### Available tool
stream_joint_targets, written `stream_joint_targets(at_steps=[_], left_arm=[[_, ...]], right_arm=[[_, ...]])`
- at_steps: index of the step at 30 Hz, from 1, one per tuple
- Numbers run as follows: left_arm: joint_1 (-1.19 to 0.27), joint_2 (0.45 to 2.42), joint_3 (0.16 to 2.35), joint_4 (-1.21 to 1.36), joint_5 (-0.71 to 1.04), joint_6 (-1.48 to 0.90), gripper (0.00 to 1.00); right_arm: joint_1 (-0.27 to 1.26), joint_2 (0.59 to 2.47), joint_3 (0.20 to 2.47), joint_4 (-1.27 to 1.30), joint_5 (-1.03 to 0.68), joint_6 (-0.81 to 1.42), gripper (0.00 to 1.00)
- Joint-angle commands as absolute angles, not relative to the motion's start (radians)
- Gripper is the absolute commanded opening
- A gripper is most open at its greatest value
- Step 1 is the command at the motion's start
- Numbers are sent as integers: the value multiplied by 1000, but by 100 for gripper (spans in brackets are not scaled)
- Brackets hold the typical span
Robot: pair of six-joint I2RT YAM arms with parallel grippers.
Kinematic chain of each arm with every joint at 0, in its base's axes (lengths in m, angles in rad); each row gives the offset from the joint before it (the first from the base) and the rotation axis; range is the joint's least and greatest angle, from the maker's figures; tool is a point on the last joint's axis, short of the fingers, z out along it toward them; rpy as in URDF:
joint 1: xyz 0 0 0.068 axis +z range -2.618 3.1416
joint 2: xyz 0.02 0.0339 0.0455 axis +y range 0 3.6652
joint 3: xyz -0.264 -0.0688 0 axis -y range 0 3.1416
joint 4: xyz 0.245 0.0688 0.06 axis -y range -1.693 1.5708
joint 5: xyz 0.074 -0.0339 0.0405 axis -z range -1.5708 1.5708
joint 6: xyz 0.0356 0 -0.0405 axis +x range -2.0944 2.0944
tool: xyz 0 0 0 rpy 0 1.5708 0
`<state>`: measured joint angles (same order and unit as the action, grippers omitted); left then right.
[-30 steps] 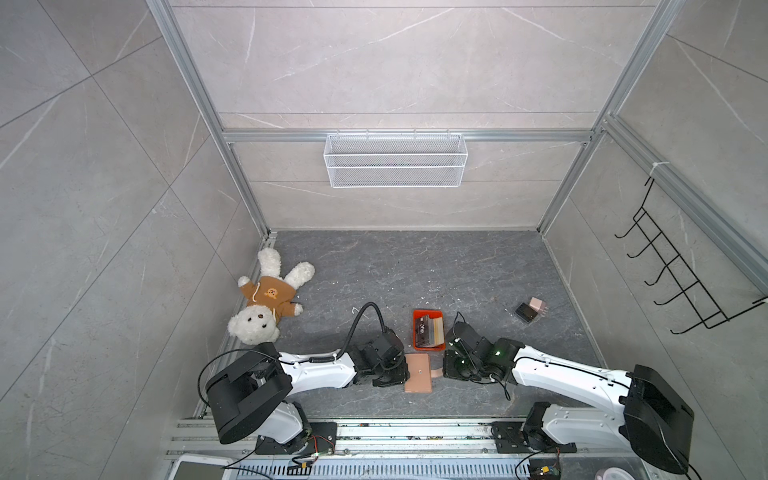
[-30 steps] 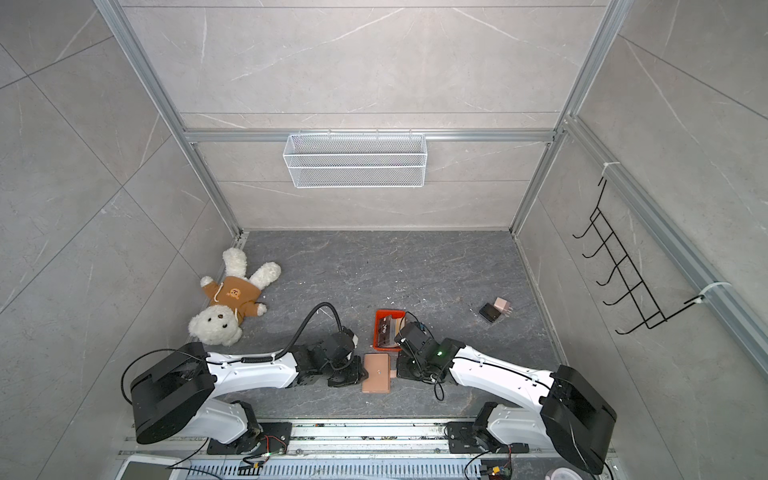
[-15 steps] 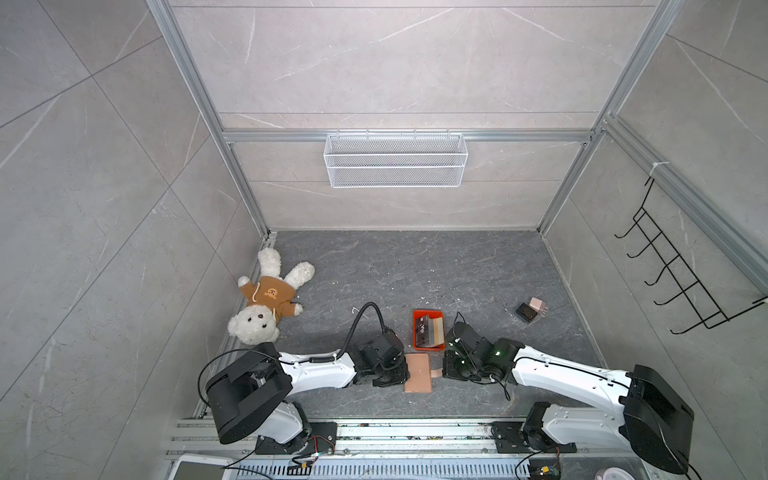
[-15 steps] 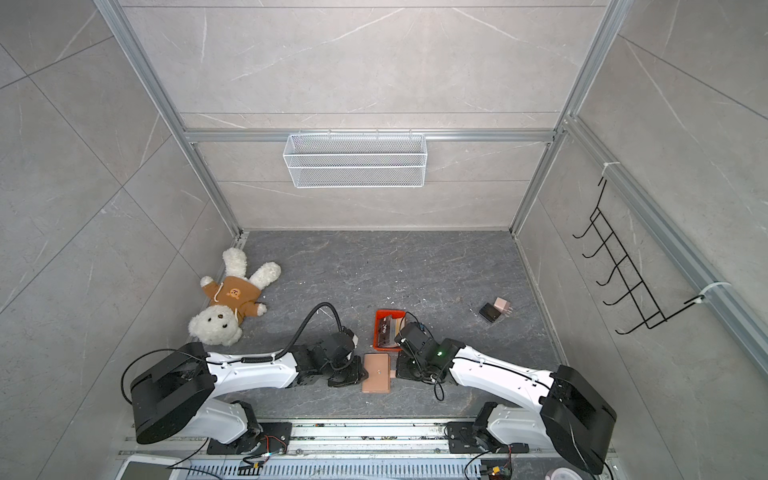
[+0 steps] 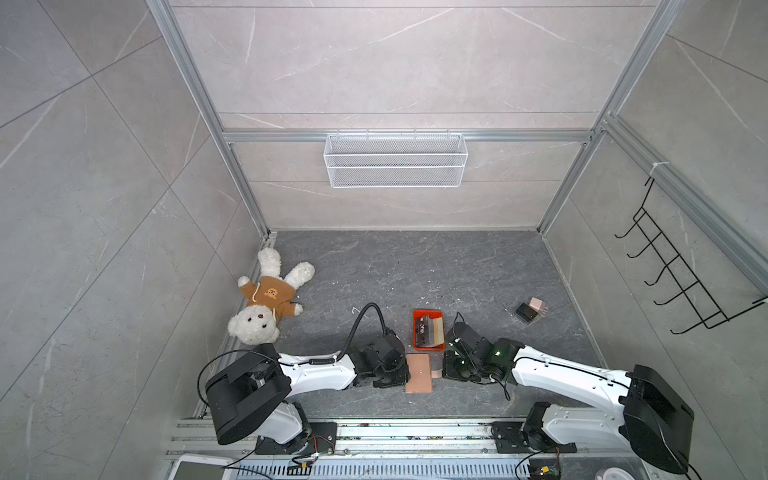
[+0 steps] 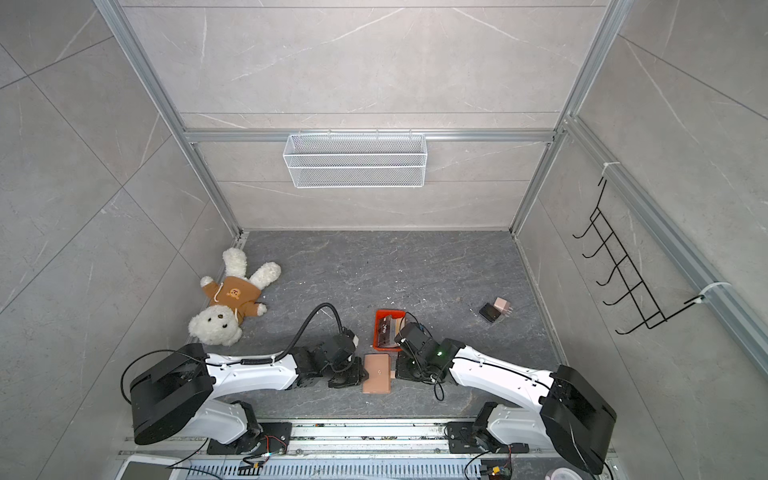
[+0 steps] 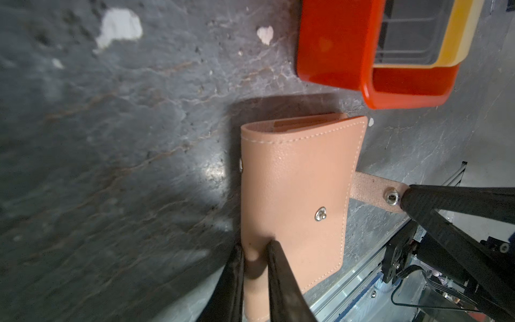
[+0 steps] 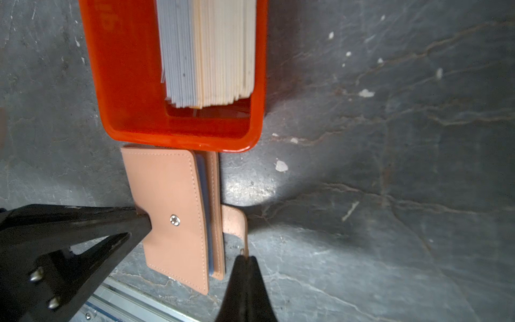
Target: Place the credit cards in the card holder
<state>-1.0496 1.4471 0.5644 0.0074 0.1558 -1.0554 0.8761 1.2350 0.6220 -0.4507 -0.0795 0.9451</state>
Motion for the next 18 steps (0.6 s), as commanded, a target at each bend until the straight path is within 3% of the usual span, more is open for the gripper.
stream_joint_targets(at_steps=[1, 18], left_arm=[[-1077, 1433, 539, 16, 146, -1086, 18], [-1098, 1448, 533, 81, 124, -1081, 18]], right_arm=[[885, 1257, 655, -449, -91, 926, 0], [952, 1351, 768, -488, -59, 910, 0]])
